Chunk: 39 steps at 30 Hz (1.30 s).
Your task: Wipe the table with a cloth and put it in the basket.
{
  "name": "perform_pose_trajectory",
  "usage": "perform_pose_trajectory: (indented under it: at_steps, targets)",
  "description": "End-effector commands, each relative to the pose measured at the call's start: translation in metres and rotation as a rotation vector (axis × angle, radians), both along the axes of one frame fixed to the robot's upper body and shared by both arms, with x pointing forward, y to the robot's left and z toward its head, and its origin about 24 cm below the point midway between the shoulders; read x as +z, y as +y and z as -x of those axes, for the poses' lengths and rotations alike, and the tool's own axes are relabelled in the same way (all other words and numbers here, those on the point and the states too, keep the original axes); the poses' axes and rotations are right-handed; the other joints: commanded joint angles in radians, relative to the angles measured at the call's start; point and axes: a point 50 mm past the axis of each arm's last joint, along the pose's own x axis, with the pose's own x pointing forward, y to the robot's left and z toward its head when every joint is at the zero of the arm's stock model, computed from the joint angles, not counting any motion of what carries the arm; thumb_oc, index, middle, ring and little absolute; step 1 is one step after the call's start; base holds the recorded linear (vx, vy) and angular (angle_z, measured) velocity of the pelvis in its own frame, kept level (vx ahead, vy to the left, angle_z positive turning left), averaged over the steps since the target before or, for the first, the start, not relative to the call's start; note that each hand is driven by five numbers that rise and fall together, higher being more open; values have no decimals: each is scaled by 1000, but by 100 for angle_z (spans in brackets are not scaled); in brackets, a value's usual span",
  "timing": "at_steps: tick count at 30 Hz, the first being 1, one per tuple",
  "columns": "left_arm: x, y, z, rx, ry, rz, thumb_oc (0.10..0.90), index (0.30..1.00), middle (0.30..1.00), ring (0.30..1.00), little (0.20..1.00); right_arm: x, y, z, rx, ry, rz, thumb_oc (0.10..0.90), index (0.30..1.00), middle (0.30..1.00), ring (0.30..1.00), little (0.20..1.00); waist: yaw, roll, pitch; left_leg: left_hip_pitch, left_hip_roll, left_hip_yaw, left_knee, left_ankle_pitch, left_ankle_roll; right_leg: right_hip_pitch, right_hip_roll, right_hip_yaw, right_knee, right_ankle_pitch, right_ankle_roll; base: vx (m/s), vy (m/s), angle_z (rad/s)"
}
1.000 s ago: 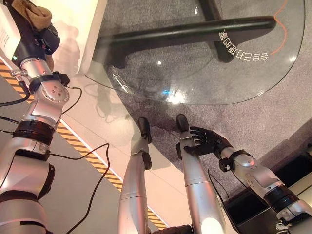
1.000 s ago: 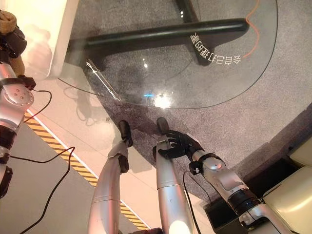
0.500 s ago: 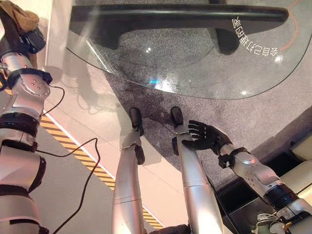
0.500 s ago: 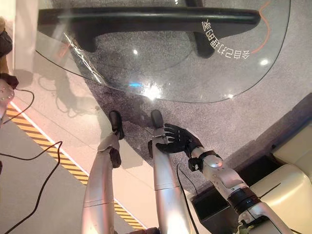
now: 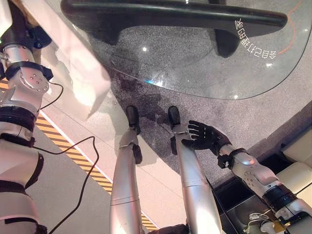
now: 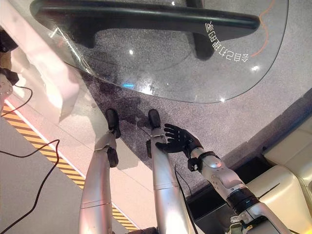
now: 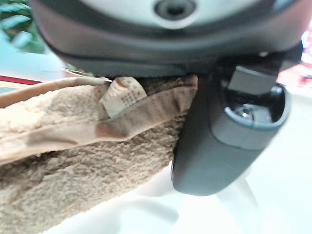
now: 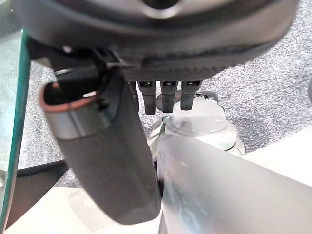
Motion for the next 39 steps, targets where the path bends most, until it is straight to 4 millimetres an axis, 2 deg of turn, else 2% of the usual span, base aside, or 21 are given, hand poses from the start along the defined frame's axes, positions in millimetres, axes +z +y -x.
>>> perform_pose_trajectory:
  at_steps: [1, 7, 25, 39]
  targets:
    - [80, -13, 29, -45, -271, -137, 800, 900, 900, 900, 900, -32, -10, 35, -5, 136, 21, 800, 900, 900, 900, 900, -24, 23, -26, 93, -11, 70, 43, -130, 78, 28, 7, -20, -213, 181, 25, -6, -18, -4]
    - [83, -22, 28, -83, -290, -127, 800, 900, 900, 900, 900, -33, -10, 37, -9, 124, 17, 800, 900, 900, 900, 900, -27, 33, -26, 127, -17, 84, 23, -121, 79, 57, 4, -24, -235, 184, 27, -10, -6, -8]
    - [57, -2, 28, -56, -249, -63, 800, 900, 900, 900, 900, -33, -8, 42, -14, 116, 2, 800, 900, 900, 900, 900, -21, 50, -26, 160, -5, 101, 0, -102, 78, 94, -21, -54, -241, 163, 18, -1, -31, -4]
    - [44, -4, 25, -74, -210, -81, 800, 900, 900, 900, 900, -25, -6, 40, -27, 111, -31, 800, 900, 900, 900, 900, -25, 66, -26, 135, 26, 125, 19, -97, 79, 67, -60, -81, -215, 154, 15, 5, -50, -9]
